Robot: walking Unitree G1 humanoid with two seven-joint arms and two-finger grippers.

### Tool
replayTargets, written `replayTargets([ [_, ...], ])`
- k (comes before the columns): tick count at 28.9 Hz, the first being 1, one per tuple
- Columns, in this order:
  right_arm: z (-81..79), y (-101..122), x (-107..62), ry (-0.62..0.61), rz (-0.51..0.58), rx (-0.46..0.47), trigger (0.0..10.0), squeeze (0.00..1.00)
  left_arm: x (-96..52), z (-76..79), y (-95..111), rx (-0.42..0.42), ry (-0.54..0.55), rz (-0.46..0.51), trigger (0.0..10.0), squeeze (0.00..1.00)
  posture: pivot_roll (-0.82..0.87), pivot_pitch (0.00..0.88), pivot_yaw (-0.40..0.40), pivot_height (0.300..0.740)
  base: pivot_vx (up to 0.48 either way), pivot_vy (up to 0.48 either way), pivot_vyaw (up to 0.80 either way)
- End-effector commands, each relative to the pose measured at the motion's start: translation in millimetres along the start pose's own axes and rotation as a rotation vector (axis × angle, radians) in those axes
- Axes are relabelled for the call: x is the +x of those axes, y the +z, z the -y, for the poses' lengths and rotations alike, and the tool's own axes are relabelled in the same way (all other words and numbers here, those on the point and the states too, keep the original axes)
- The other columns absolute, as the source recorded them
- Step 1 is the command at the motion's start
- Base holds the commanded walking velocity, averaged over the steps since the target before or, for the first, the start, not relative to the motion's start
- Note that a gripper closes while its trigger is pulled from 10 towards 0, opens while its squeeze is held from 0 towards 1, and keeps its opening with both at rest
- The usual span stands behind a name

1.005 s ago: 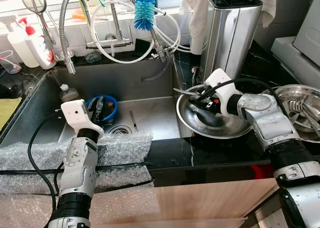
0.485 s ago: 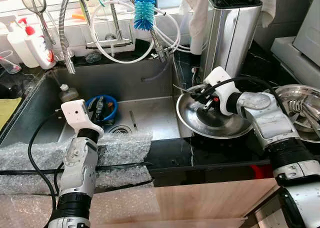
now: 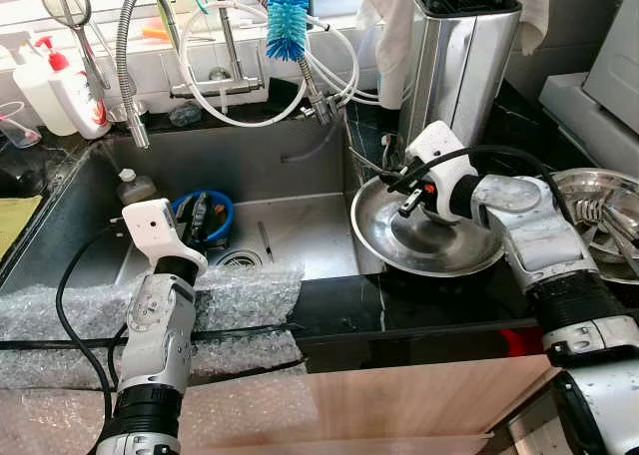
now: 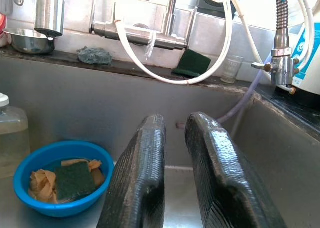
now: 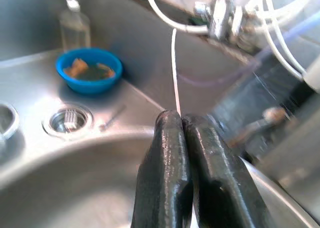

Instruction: Kitchen organization

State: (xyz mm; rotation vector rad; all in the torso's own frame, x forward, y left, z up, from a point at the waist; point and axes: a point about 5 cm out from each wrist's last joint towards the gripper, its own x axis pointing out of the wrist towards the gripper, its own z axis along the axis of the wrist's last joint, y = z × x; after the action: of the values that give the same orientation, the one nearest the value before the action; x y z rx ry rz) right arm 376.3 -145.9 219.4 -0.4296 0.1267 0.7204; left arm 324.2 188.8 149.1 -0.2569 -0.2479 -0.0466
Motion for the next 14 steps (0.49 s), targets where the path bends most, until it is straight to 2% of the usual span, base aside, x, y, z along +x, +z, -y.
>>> replayTargets([
  [1, -4.0, 15.5, 1.4, 0.005, 0.077, 0.000, 0.0, 0.00, -1.5, -0.6, -5.4, -0.008, 0.011, -0.022, 10.0, 0.00, -0.06, 0.043, 0.105, 0.740, 0.000, 0.000, 0.00],
  [4, -6.9, 24.9, 3.9, -0.003, 0.135, -0.004, 0.0, 0.00, -1.3, -0.5, -5.1, -0.007, 0.013, -0.018, 10.0, 0.00, -0.06, 0.040, 0.104, 0.740, 0.000, 0.000, 0.00],
  [7, -7.3, 25.8, 4.0, -0.005, 0.140, -0.004, 0.0, 0.00, -1.3, -0.5, -5.1, -0.007, 0.014, -0.018, 10.0, 0.00, -0.06, 0.040, 0.104, 0.740, 0.000, 0.000, 0.00],
  [9, -6.2, 35.8, 6.5, -0.044, 0.202, 0.030, 0.0, 0.00, -1.0, -1.5, -3.0, -0.010, 0.026, -0.001, 10.0, 0.00, -0.06, 0.036, 0.100, 0.740, 0.000, 0.000, 0.00],
  [10, -5.8, 40.8, 7.1, -0.063, 0.233, 0.040, 2.2, 0.00, -0.9, -1.5, -2.3, -0.011, 0.029, 0.004, 10.0, 0.00, -0.05, 0.034, 0.100, 0.740, 0.000, 0.000, 0.00],
  [11, -6.2, 49.2, 7.8, -0.080, 0.286, 0.061, 10.0, 0.00, -0.9, -0.9, -1.2, -0.012, 0.030, 0.011, 10.0, 0.00, -0.05, 0.033, 0.099, 0.740, 0.000, 0.000, 0.00],
  [14, -12.0, 61.4, 8.1, -0.061, 0.367, 0.090, 10.0, 0.00, -0.7, -0.1, -0.3, -0.016, 0.032, 0.017, 10.0, 0.00, -0.05, 0.032, 0.098, 0.740, 0.000, 0.000, 0.00],
])
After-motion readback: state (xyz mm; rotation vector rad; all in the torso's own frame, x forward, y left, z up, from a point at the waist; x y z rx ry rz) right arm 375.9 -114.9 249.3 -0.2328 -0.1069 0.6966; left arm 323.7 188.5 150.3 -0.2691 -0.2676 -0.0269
